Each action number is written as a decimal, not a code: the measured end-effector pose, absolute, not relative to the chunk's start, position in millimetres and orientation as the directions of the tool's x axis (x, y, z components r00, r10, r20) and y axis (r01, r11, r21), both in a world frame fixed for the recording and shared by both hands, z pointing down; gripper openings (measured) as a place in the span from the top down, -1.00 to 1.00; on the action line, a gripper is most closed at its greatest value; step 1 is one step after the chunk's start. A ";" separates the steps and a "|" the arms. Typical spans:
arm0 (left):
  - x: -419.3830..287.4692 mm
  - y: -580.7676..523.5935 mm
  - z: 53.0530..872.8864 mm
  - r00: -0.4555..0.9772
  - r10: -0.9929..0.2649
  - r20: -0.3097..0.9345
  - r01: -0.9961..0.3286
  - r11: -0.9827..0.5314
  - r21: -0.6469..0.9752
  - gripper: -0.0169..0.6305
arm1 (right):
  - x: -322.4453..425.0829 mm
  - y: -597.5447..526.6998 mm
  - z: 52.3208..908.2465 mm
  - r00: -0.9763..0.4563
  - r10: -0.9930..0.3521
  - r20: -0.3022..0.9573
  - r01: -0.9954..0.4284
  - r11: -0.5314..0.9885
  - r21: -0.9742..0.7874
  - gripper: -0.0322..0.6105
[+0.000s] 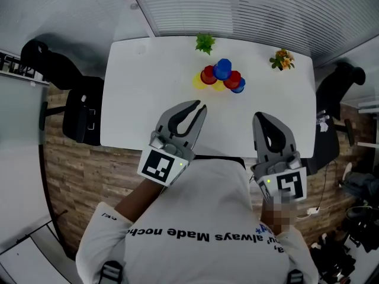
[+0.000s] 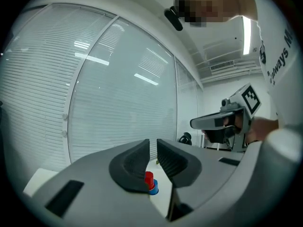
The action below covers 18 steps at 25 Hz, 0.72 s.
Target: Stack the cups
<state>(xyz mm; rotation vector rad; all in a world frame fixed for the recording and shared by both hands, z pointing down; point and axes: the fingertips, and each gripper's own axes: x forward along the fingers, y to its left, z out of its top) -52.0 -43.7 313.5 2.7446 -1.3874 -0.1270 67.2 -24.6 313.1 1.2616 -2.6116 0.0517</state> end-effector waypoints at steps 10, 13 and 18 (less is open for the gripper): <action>-48.7 -12.8 311.4 0.577 -0.816 -0.028 -0.811 -0.577 0.099 0.76 | 59.4 -11.2 314.7 -0.611 -0.757 0.232 -0.764 0.641 0.077 0.88; -51.6 -10.7 310.0 0.571 -0.821 -0.028 -0.815 -0.571 0.098 0.76 | 59.0 -9.6 314.3 -0.611 -0.757 0.232 -0.764 0.641 0.078 0.88; -54.2 -8.4 309.0 0.567 -0.823 -0.028 -0.818 -0.567 0.095 0.76 | 58.2 -7.7 315.7 -0.614 -0.754 0.233 -0.762 0.643 0.077 0.88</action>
